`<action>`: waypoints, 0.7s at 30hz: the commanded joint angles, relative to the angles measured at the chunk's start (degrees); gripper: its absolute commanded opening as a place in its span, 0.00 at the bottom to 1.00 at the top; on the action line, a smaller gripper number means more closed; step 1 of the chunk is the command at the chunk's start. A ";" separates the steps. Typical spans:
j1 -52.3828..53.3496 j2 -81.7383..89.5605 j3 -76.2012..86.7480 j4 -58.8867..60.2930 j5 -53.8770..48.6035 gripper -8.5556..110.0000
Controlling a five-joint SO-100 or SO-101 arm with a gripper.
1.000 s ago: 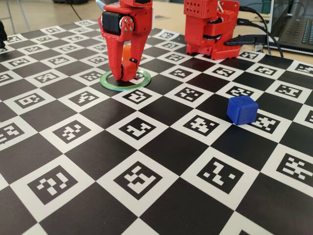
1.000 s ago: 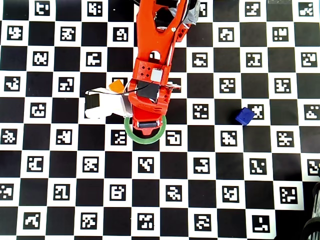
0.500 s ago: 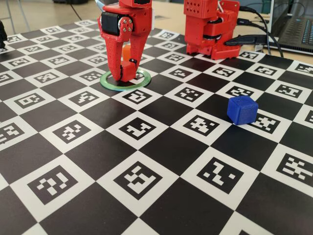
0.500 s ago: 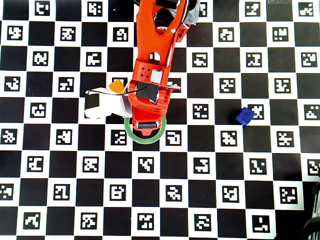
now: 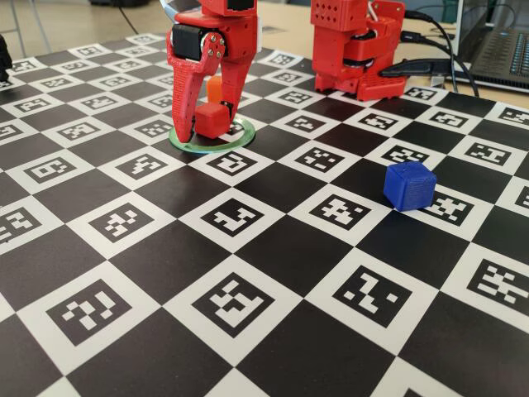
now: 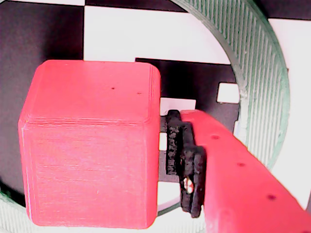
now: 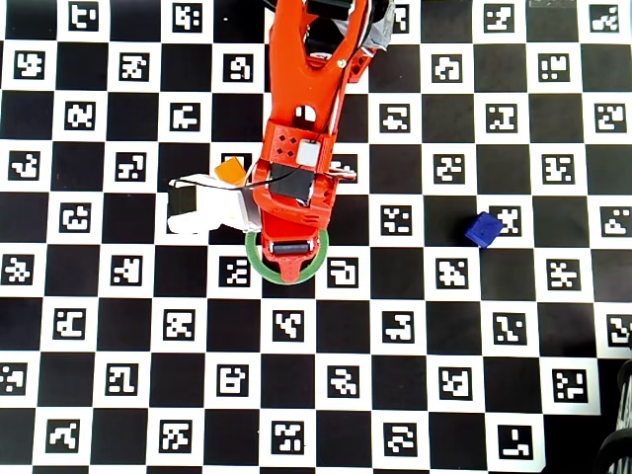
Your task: Grab the red cube then put it in the green circle then put the blue cube on top and finally the orange cube on top
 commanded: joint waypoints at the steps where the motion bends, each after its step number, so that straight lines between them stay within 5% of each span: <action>1: 0.18 1.41 -3.16 1.32 0.62 0.36; 21: 3.34 5.27 -33.93 35.60 3.96 0.36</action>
